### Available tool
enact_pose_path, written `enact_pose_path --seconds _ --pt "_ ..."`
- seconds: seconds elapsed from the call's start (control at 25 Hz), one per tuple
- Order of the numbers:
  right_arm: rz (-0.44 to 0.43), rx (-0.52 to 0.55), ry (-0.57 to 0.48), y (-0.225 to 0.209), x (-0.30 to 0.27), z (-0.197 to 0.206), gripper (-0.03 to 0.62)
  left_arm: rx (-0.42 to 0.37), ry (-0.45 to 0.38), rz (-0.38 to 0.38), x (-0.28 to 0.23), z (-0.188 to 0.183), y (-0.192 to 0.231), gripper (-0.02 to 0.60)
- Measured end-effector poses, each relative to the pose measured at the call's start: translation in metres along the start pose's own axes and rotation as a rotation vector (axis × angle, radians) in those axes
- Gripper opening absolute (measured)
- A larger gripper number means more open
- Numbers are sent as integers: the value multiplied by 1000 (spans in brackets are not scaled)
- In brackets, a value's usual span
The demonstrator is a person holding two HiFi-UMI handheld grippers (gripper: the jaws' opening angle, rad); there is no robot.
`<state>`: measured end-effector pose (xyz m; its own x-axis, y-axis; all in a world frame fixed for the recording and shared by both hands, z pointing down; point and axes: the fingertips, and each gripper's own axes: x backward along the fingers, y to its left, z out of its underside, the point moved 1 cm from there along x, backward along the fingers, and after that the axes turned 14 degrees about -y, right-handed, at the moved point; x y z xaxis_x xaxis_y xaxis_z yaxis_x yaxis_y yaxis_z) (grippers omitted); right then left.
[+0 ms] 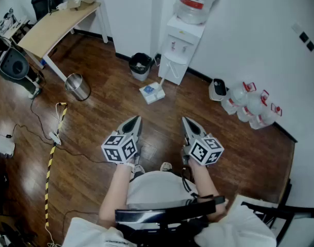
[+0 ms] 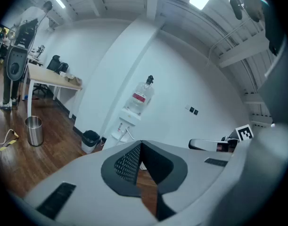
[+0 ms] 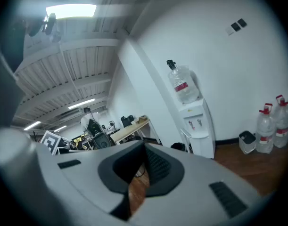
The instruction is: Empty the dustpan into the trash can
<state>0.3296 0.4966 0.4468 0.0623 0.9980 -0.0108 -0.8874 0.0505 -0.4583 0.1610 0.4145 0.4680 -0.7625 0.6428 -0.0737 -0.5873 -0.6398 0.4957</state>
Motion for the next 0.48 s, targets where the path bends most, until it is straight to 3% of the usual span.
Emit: enact_pose_path --seconds 0.48 --pt "5 -20 -72 13 -21 14 25 3 -3 8 11 -8 34 -6"
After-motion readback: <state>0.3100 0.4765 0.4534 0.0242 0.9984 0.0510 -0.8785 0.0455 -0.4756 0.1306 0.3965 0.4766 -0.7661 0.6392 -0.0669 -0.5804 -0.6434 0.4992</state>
